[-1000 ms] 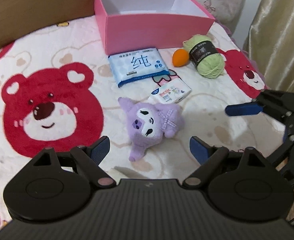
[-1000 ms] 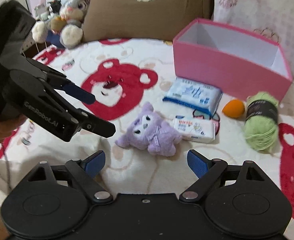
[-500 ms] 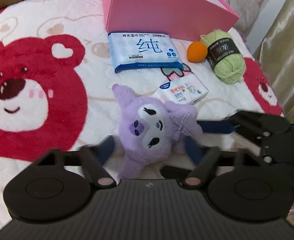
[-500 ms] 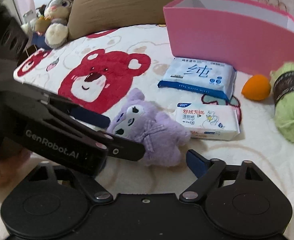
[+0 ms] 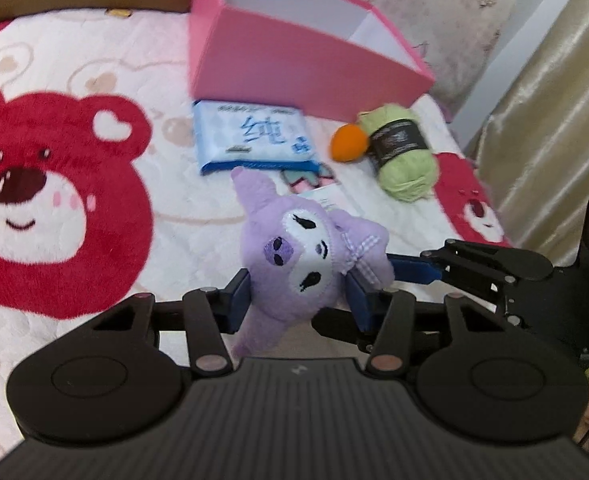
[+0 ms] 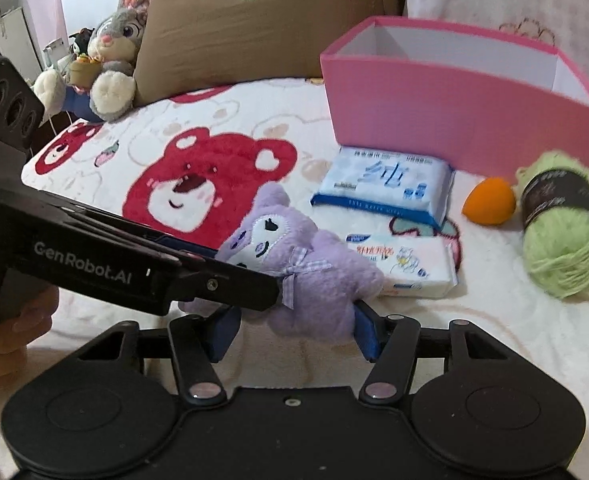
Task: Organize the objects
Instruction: 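Carry the purple plush toy into the pink box with the left gripper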
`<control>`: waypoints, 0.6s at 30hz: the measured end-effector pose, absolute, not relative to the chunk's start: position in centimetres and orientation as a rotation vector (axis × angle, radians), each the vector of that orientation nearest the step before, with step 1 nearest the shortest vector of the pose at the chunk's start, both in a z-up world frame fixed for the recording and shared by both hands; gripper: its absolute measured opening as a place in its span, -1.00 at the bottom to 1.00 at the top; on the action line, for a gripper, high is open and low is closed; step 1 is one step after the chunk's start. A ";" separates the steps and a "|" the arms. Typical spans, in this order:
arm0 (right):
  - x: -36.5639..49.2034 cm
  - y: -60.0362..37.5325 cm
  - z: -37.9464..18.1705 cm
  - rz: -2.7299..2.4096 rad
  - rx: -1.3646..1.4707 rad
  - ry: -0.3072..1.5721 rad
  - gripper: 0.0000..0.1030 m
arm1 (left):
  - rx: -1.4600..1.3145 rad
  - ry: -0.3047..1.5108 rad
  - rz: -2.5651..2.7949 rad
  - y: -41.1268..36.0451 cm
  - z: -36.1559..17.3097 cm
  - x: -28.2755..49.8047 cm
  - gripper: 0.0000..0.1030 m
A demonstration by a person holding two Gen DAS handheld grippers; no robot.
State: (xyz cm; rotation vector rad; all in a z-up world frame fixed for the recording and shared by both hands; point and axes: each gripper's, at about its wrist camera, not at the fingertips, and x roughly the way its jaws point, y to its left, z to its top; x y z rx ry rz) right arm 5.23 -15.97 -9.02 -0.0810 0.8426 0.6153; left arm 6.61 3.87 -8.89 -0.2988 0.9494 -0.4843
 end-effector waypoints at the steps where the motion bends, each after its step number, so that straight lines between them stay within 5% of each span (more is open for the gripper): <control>1: 5.0 -16.2 -8.0 0.616 -0.087 0.833 0.25 | -0.287 0.943 -0.498 3.8 -8.0 6.4 -0.04; 18: 6.1 -18.5 5.6 0.678 -0.219 0.718 0.25 | -0.090 0.848 -0.608 0.4 6.9 7.0 -0.05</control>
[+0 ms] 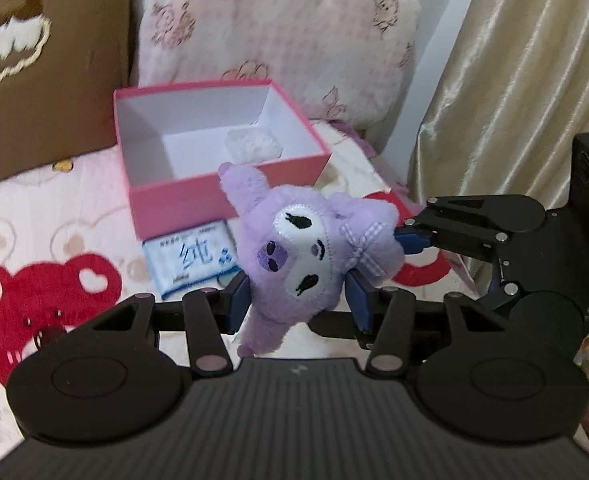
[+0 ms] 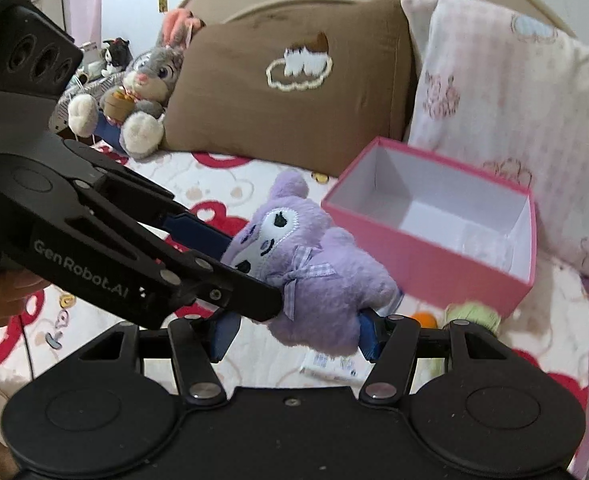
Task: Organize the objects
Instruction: 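Carry the purple plush toy into the pink box with the left gripper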
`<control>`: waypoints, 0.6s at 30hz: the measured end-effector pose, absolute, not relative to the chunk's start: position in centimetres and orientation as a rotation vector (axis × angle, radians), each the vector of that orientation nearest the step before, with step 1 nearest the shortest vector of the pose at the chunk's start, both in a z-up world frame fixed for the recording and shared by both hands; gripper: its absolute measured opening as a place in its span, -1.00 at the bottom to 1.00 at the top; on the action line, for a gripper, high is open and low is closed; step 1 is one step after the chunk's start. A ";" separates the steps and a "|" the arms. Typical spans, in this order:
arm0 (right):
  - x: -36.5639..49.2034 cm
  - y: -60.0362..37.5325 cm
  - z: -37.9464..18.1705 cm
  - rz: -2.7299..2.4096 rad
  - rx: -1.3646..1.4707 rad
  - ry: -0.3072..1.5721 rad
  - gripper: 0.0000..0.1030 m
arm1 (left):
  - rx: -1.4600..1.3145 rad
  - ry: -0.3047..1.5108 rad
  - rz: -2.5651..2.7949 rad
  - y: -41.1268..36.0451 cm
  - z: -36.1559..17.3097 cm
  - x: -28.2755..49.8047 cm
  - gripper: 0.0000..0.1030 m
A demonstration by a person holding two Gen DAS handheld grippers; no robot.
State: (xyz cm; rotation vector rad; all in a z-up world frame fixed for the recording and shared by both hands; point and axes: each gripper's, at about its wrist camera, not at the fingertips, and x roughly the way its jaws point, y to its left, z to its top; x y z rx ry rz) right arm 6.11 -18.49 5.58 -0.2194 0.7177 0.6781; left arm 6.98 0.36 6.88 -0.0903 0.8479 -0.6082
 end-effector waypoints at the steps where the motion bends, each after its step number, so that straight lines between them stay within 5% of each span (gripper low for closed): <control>1: 6.5 -18.6 6.2 0.677 -0.228 0.709 0.25 | -0.093 0.848 -0.608 0.3 7.4 7.3 -0.05; 18: 22.9 -18.7 5.6 0.690 -0.194 0.810 0.23 | -0.214 0.936 -0.470 -2.3 5.7 23.5 -0.06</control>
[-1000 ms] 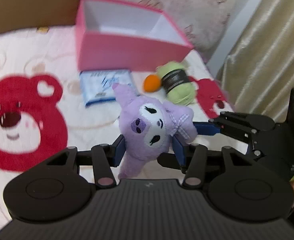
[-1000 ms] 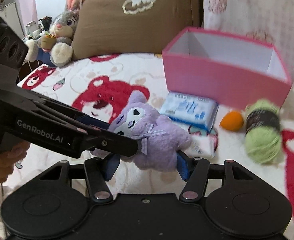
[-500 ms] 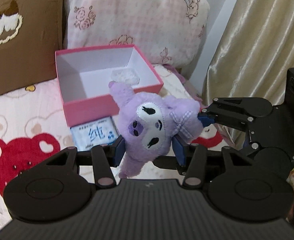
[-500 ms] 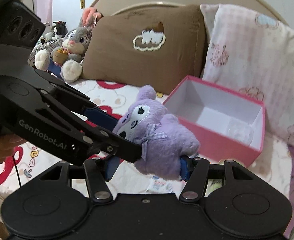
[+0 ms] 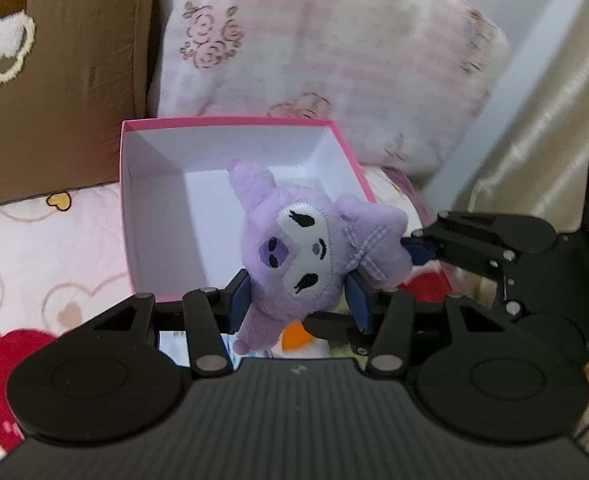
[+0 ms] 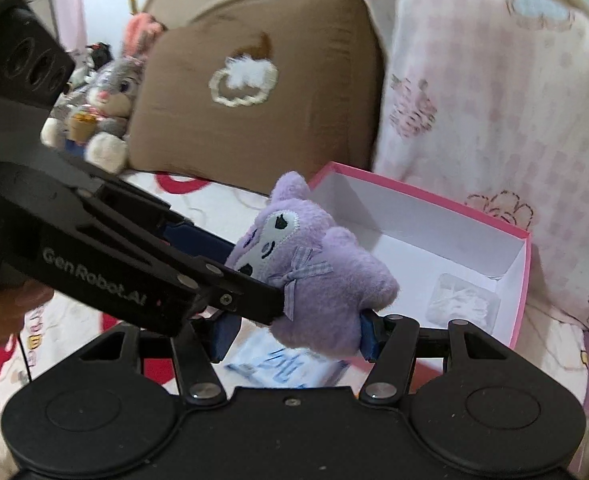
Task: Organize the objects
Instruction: 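Carry the purple plush toy into the pink box with the left gripper, then open the left gripper to drop the plush toy and withdraw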
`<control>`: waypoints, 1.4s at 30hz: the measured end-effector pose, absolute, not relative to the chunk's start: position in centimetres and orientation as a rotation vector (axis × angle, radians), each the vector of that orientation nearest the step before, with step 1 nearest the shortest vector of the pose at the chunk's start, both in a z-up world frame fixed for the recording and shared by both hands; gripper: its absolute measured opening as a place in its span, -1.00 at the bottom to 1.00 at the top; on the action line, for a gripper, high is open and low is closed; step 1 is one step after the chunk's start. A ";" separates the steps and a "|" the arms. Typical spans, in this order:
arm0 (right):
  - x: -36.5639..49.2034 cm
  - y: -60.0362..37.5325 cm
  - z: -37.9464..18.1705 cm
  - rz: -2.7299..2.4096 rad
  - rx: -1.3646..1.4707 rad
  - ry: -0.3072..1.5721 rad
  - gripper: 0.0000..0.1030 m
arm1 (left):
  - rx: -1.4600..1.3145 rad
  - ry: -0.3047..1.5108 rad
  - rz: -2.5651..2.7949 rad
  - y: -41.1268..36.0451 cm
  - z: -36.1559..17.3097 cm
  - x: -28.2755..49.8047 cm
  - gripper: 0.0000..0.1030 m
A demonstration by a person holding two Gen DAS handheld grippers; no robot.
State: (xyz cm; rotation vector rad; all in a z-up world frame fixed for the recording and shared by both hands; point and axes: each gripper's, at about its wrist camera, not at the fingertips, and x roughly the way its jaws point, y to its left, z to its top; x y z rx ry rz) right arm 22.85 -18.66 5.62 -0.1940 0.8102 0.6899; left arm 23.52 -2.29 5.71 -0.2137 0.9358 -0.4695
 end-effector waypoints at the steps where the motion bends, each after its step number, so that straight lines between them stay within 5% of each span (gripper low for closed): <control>1: 24.2 -18.8 5.1 0.683 -0.189 0.821 0.23 | -0.228 0.940 -0.460 -2.4 5.2 24.4 -0.07; 18: 35.2 -17.2 -4.3 0.608 -0.156 0.972 0.23 | -0.369 1.104 -0.285 -2.6 -4.5 35.8 -0.09; 36: 38.6 -15.9 -7.5 0.512 -0.061 1.071 -0.01 | -0.373 1.114 -0.212 -2.9 -6.9 38.8 -0.14; 39: 38.1 -15.6 -7.2 0.485 -0.110 1.058 0.01 | -0.358 1.105 -0.207 -3.1 -7.0 38.7 -0.17; 42: 36.5 -15.8 -6.2 0.463 -0.192 1.011 0.35 | -0.312 1.072 -0.205 -3.3 -6.3 38.1 -0.17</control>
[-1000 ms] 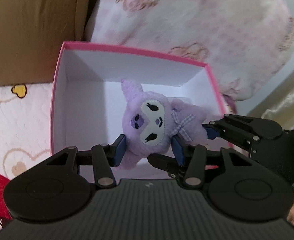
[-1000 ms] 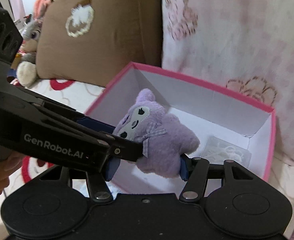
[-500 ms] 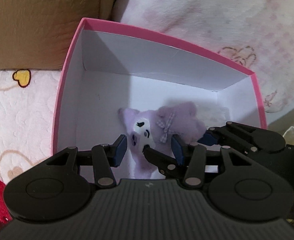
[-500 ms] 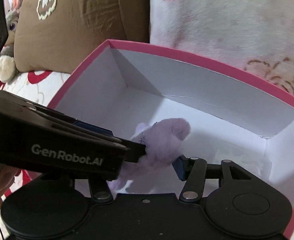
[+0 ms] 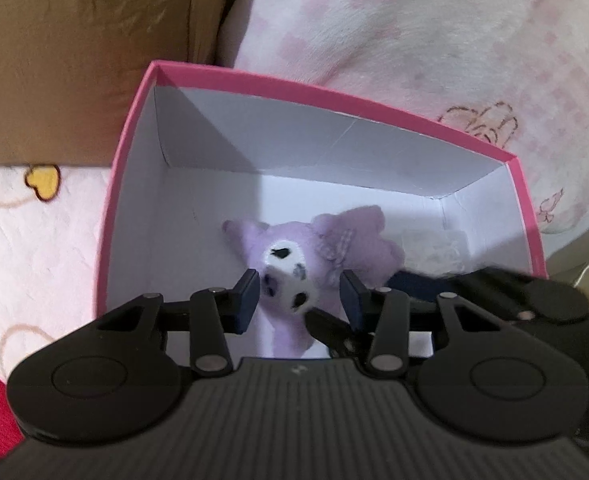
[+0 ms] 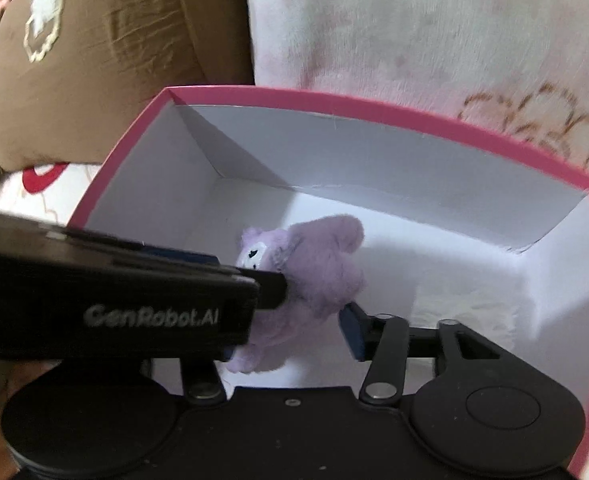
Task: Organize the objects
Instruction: 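Open the left gripper to drop the plush toy and withdraw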
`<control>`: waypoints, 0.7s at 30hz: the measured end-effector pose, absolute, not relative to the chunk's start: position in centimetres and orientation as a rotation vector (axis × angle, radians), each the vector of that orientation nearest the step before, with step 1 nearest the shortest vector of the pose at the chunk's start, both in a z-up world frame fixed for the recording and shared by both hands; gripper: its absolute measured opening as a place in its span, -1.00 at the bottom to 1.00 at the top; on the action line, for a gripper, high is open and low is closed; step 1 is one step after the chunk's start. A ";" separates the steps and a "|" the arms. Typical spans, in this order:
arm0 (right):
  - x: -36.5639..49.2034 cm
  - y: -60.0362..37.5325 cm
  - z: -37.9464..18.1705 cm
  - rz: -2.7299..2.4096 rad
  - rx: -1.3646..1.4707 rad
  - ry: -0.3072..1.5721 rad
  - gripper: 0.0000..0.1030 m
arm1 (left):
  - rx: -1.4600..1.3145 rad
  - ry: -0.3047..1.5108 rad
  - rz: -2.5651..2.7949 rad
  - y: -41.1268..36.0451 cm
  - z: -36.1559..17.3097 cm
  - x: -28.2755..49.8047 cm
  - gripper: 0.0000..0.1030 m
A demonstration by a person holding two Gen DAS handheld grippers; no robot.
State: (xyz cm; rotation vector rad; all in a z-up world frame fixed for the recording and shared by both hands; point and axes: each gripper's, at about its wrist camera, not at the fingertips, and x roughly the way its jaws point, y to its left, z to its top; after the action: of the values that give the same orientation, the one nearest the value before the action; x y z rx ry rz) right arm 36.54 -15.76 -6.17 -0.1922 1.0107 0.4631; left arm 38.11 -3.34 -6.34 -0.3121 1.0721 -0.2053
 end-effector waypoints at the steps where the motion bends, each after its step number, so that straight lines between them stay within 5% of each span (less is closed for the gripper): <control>1: 35.9 -15.8 -5.8 0.460 -0.236 0.991 0.37 | -0.297 1.063 -0.213 -3.4 -6.1 37.8 -0.17; 21: 22.5 -21.0 4.2 0.524 -0.225 0.775 0.37 | -0.147 0.985 -0.411 -1.4 5.6 27.3 -0.01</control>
State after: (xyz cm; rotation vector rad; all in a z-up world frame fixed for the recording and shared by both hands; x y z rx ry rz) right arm 22.50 -21.01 4.19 -0.2246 0.7747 0.5235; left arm 27.28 -1.39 5.59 -0.1475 0.9849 -0.4112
